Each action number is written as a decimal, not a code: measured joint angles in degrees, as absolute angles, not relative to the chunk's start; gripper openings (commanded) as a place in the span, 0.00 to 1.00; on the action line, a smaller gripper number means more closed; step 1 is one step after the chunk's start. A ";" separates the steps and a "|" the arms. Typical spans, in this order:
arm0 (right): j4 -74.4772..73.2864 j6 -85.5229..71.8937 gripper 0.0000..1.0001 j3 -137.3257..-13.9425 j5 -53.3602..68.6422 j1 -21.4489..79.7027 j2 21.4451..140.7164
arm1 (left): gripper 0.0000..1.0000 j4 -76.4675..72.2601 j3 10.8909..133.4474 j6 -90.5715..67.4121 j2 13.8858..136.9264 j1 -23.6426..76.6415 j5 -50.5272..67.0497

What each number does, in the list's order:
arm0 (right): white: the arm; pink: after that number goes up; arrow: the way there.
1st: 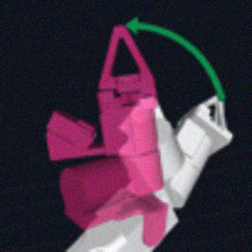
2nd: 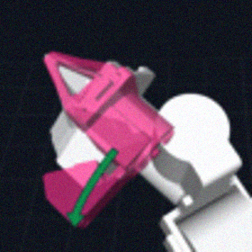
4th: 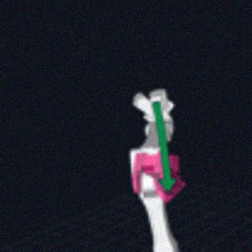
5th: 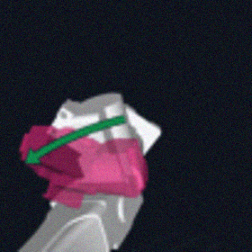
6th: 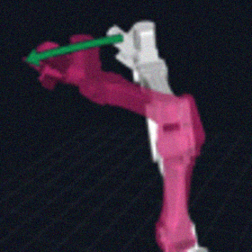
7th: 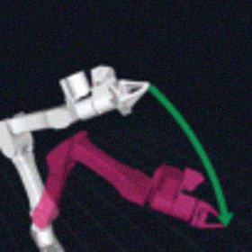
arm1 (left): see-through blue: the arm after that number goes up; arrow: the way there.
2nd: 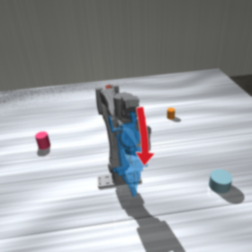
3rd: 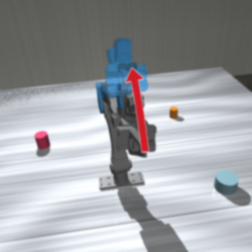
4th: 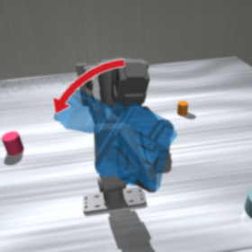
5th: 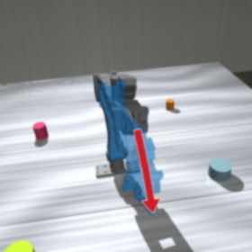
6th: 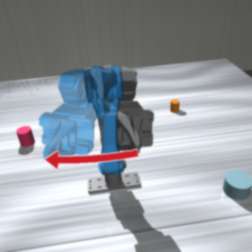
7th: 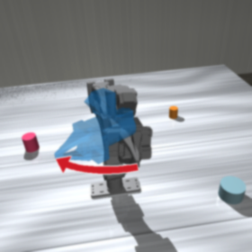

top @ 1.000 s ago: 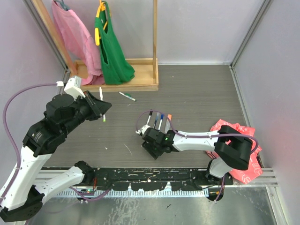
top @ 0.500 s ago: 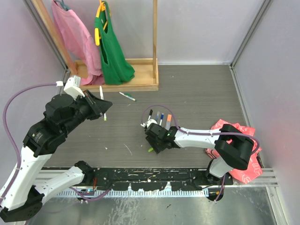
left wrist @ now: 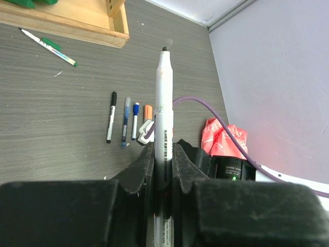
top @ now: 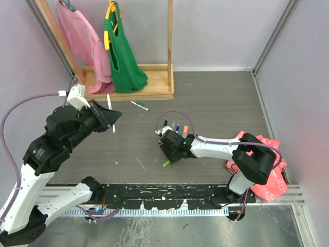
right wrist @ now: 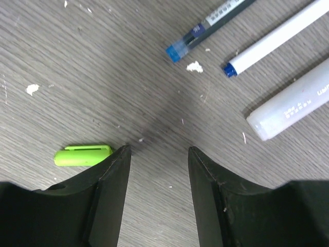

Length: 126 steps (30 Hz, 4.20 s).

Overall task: Insert the pens into the pen caps
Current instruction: Place the pen cap at the center of the board, then insert the pen cap onto the pen.

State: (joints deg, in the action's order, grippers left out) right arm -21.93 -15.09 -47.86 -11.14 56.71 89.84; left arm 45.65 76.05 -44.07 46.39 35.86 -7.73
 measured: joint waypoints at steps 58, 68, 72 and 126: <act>-25.45 -23.99 0.59 -53.43 -14.87 58.92 94.43 | 0.00 50.54 65.41 -44.80 42.57 35.88 -11.73; -28.34 -27.83 0.59 -54.70 -17.45 58.85 90.80 | 0.00 51.18 63.44 -44.51 42.37 35.88 -10.79; -28.38 -32.47 0.58 -56.29 -16.91 58.92 90.54 | 0.00 51.05 61.87 -44.38 42.39 35.88 -9.47; -30.61 -43.40 0.04 -60.84 -16.29 64.40 100.18 | 0.00 49.25 58.33 -44.10 42.52 35.86 -6.26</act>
State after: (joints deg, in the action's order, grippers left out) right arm -30.61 -43.40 -60.84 -16.29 64.40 100.18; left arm 49.25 58.33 -44.10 42.52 35.86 -6.26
